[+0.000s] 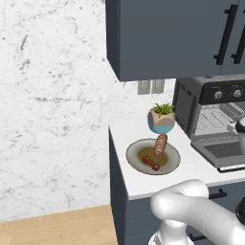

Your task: Pick up the kebab skewer and baguette bread, and place them inside the toaster oven. Close the toaster oven door and start by setting the timer.

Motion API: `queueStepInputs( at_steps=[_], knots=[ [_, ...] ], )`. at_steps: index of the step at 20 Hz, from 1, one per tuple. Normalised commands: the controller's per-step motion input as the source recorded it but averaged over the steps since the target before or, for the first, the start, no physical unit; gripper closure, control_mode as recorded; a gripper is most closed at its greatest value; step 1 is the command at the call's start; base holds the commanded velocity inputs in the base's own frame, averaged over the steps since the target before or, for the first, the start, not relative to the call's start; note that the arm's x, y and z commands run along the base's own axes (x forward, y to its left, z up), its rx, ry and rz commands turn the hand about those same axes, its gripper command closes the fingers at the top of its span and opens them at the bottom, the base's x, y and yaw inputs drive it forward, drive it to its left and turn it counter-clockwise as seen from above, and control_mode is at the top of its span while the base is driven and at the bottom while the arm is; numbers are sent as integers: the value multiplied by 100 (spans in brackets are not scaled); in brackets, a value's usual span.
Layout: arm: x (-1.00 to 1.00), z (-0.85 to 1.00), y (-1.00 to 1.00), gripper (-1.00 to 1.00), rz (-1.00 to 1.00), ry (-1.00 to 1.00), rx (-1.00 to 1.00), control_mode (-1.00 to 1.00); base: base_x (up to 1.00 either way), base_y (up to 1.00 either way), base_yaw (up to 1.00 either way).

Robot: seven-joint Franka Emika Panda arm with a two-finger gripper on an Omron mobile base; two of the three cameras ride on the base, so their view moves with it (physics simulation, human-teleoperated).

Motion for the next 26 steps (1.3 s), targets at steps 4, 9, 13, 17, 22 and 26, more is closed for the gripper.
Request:
queueStepInputs(
  at_steps=[4,9,13,17,22,26],
  knots=[
    [27,0,11,-100,0,0,0,-100,0,0,0],
    [38,0,6,-100,0,0,0,-100,0,0,0],
    [25,0,0,-100,0,0,0,-100,0,0,0],
    [22,0,-4,-100,0,0,0,-100,0,0,0],
    [32,0,-3,-100,0,0,0,-100,0,0,0],
    [9,0,0,-100,0,3,0,-100,0,0,0]
  ],
)
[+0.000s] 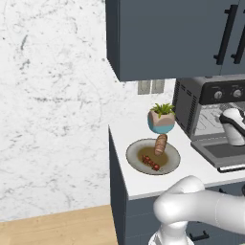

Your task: Pick up the kebab skewer and baguette bread, and place them inside the toaster oven. Close the toaster oven door and start by setting the timer.

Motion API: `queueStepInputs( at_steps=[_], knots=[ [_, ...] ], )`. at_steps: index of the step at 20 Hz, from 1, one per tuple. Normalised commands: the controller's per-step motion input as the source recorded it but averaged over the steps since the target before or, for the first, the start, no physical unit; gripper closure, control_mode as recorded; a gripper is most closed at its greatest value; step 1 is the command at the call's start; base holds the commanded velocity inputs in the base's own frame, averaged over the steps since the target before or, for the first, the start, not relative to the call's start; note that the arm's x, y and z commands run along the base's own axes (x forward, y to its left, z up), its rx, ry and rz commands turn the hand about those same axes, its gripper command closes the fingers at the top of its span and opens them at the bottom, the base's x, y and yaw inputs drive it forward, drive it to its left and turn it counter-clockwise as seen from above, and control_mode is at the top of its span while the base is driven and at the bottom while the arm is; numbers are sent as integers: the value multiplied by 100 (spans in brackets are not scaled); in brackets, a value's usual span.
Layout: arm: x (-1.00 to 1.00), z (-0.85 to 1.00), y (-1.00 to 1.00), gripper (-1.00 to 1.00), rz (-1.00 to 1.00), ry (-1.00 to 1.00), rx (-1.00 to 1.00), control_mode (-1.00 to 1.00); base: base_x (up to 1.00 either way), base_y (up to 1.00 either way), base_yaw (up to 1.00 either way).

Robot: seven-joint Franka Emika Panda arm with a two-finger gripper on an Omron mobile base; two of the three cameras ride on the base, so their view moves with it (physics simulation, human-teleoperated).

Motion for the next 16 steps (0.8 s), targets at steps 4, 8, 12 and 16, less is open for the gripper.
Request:
queueStepInputs(
  at_steps=[4,8,12,16],
  knots=[
    [4,-9,-3,-100,0,1,0,-100,0,0,0],
    [6,-16,-2,-100,0,0,0,-100,0,0,0],
    [33,0,-1,-100,0,0,0,-100,0,0,0],
    [39,0,-2,-100,0,1,1,-100,0,0,0]
  ],
)
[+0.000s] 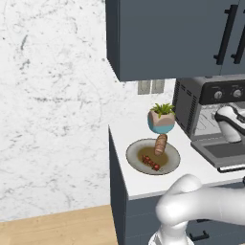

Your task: Pick up the kebab skewer and baguette bread, and place them inside the toaster oven. Close the toaster oven door and start by setting the timer.

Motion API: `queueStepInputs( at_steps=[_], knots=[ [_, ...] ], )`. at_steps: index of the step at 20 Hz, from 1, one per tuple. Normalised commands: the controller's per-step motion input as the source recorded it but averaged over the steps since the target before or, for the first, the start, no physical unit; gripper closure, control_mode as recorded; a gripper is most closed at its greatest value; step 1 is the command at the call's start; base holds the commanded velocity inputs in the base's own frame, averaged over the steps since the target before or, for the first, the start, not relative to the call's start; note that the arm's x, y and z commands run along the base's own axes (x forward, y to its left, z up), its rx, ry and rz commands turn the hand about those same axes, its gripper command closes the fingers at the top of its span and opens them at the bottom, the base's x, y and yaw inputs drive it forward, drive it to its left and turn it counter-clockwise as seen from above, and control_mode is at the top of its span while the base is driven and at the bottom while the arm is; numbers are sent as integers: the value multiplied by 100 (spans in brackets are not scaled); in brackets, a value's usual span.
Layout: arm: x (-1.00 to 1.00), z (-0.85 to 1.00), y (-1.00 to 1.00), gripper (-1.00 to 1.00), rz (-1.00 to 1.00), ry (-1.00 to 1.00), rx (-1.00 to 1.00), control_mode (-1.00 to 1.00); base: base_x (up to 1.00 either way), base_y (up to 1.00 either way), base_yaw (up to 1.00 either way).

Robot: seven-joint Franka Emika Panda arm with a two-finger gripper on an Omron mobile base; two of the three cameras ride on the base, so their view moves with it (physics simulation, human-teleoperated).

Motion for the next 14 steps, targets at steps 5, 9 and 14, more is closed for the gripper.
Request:
queueStepInputs(
  at_steps=[5,9,14],
  knots=[
    [28,0,-1,-100,0,4,2,-100,0,0,0],
    [20,0,-2,-100,0,3,3,-100,0,0,0],
    [18,-1,0,-100,0,1,0,-100,0,0,0]
  ],
)
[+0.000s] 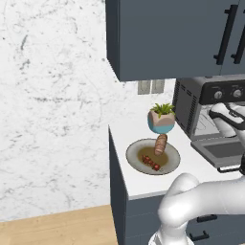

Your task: Pick up the kebab skewer and baguette bread, and place them inside the toaster oven. Close the toaster oven door and start by setting the timer.

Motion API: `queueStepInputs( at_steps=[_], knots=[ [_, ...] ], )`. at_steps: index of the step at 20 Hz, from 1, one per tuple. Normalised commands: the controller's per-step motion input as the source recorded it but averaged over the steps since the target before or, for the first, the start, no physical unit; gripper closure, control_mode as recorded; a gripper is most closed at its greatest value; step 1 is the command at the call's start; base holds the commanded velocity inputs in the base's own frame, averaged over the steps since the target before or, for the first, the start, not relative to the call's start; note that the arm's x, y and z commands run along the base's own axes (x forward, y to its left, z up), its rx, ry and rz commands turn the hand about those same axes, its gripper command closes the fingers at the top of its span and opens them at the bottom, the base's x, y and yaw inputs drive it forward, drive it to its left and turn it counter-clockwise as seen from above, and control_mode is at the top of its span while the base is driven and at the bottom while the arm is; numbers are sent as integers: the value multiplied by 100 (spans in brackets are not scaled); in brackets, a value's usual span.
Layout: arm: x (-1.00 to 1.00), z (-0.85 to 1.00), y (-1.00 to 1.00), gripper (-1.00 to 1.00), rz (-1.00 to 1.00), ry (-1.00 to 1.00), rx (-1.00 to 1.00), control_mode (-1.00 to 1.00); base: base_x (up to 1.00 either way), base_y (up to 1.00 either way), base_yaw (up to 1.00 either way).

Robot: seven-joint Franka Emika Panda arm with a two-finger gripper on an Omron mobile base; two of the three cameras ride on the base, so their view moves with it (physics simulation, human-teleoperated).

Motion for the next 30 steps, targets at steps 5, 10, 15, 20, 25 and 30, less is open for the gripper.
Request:
queueStepInputs(
  at_steps=[5,10,15,20,25,30],
  knots=[
    [30,-1,0,-100,0,0,0,-100,0,0,0],
    [13,-4,0,-100,0,0,0,-100,0,0,0],
    [0,-12,0,-100,0,6,0,-100,0,0,0],
    [0,-4,0,-100,0,7,0,-100,0,0,0],
    [0,-1,0,-100,0,6,0,-100,0,0,0],
    [0,-10,0,-100,0,4,0,-100,0,0,0]
  ],
)
